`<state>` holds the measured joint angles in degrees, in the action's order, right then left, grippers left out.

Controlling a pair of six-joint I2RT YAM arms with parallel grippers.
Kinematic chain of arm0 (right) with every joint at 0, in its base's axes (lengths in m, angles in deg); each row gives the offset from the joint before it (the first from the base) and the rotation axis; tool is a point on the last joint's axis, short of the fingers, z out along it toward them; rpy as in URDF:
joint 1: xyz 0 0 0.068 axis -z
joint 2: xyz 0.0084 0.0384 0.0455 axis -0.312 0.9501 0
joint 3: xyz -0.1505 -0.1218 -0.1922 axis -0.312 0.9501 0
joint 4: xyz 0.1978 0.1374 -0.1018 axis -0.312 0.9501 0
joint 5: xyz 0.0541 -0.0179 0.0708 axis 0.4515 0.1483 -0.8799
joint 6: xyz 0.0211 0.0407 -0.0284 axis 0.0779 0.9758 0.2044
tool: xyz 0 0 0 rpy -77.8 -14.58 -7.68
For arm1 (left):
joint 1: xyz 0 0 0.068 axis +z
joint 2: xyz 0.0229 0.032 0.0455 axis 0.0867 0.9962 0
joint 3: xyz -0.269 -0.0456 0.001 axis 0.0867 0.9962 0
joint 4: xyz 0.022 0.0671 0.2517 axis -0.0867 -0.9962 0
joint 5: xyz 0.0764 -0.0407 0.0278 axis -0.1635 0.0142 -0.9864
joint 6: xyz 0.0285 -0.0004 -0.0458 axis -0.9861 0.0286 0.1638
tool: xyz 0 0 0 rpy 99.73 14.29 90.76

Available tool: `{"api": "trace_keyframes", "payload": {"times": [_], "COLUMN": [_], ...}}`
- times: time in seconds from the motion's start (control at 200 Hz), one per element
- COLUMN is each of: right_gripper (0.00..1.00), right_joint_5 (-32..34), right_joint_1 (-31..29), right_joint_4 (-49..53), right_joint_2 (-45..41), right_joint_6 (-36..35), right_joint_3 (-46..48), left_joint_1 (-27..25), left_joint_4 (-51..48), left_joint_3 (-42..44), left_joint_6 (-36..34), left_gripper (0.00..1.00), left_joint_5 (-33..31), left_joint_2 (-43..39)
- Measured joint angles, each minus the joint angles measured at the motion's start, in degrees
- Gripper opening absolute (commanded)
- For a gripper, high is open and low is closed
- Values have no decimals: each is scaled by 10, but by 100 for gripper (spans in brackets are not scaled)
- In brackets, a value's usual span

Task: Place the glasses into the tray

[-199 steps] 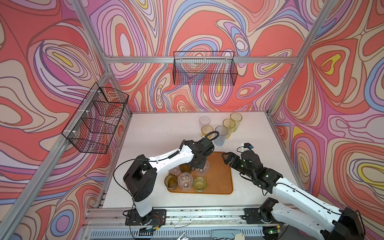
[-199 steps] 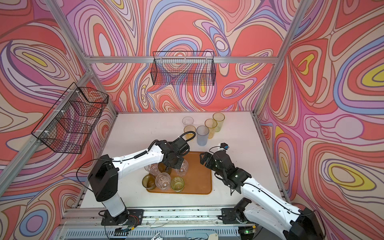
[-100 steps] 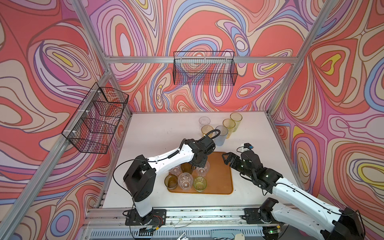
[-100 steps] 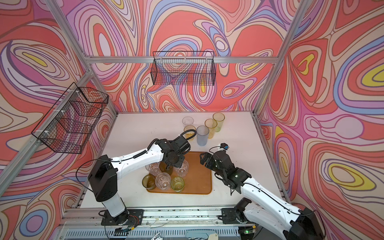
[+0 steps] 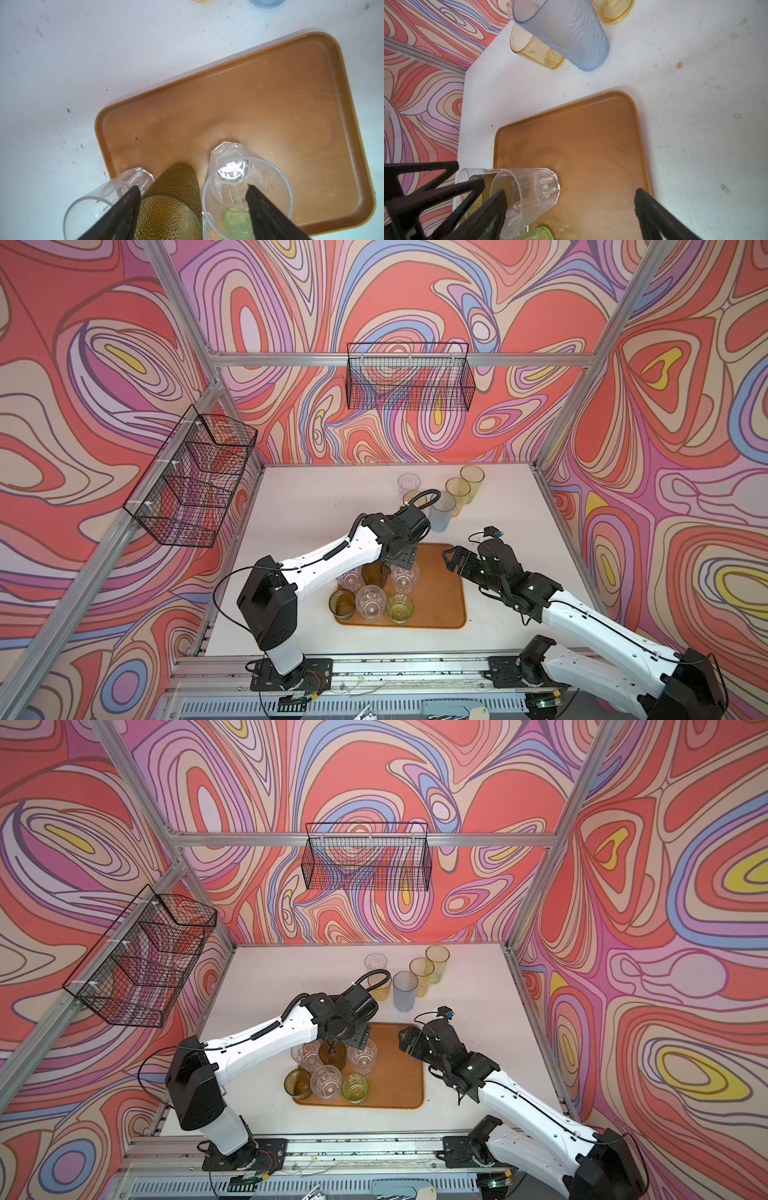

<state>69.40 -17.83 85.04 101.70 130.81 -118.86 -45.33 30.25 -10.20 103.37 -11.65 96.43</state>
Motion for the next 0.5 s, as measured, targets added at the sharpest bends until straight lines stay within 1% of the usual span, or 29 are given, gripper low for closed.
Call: {"api": "trace_keyframes", "payload": {"times": [0.04,0.15,0.295,0.411,0.501], "right_gripper": [98,98,98,97,97], "right_joint_5": [-4,-15,-28,-34,-51], "right_joint_1": [0,0,0,0,0], "right_joint_4": [6,24,42,58,62], "right_joint_2": [4,14,26,42,55], "right_joint_6": [-3,-15,-31,-45,-62], "right_joint_3": [-7,-31,-66,-93,-114], "left_joint_1": [0,0,8,27,52], "left_joint_4": [0,2,12,39,62], "left_joint_3": [-4,-13,-11,14,50], "left_joint_6": [-3,-13,-25,-31,-32], "left_gripper": [100,100,100,100,100], "left_joint_5": [-7,-21,-24,-17,2], "left_joint_2": [-1,-5,-20,-61,-106]}}
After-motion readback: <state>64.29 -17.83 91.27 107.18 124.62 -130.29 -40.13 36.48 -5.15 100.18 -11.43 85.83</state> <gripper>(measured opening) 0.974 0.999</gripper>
